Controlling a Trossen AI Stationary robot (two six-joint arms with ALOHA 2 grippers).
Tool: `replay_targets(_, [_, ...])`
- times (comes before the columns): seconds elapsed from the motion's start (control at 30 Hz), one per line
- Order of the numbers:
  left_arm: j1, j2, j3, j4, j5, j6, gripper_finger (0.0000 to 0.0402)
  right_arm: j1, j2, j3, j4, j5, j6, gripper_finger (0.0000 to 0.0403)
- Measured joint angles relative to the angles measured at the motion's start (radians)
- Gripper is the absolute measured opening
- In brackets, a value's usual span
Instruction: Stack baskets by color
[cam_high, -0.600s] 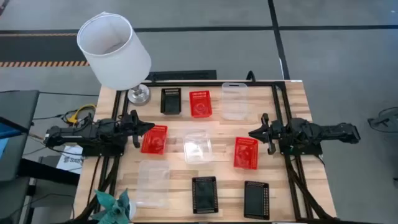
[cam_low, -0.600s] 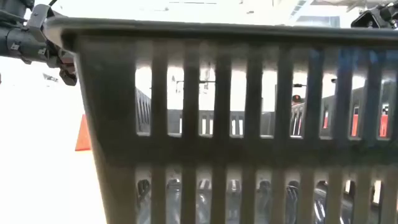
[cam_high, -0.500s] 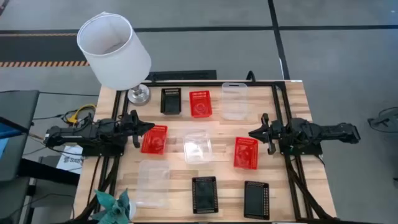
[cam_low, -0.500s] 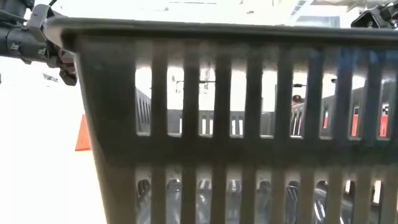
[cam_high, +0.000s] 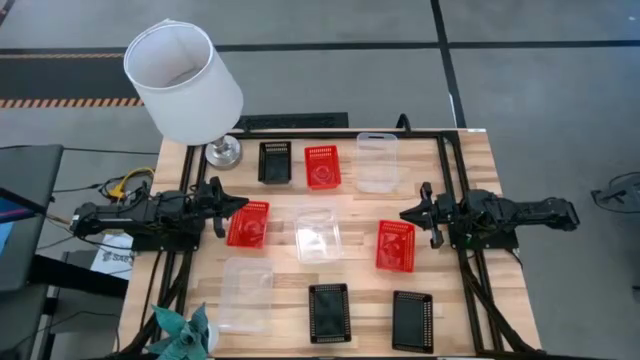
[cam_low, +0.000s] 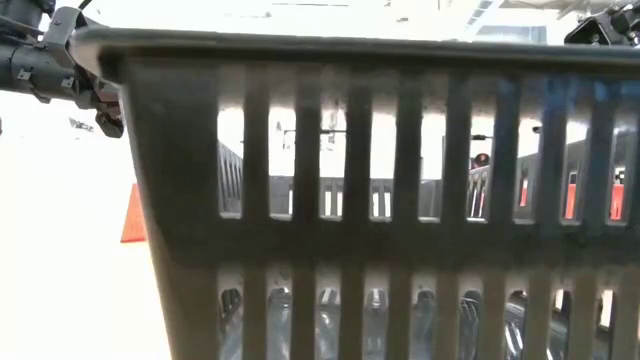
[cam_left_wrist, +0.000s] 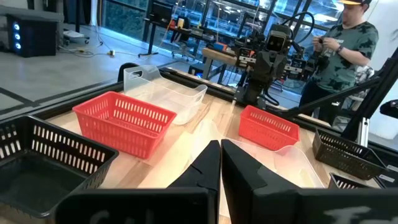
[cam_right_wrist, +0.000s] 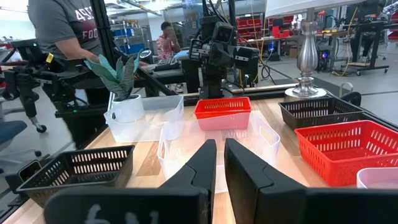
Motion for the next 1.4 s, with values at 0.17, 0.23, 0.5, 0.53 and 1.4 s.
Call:
replay_targets(0.17, [0.000, 0.000, 0.000, 0.000, 0.000, 0.000, 0.0000, 0.000, 0.000, 0.000, 0.000, 0.000, 0.000, 0.0059])
replay_targets(0.23, [0.000, 0.000, 0.000, 0.000, 0.000, 0.000, 0.0000, 0.000, 0.000, 0.000, 0.000, 0.000, 0.000, 0.0059])
replay_targets(0.5, [0.000, 0.000, 0.000, 0.000, 0.000, 0.000, 0.0000, 0.000, 0.000, 0.000, 0.000, 0.000, 0.000, 0.0059])
replay_targets(0.53, [0.000, 0.000, 0.000, 0.000, 0.000, 0.000, 0.0000, 0.000, 0.000, 0.000, 0.000, 0.000, 0.000, 0.0059])
replay_targets(1.4, [0.002, 0.000, -0.001, 0.019, -0.199, 0.530, 0.0000, 0.000, 0.000, 0.000, 0.000, 0.000, 0.000, 0.0059])
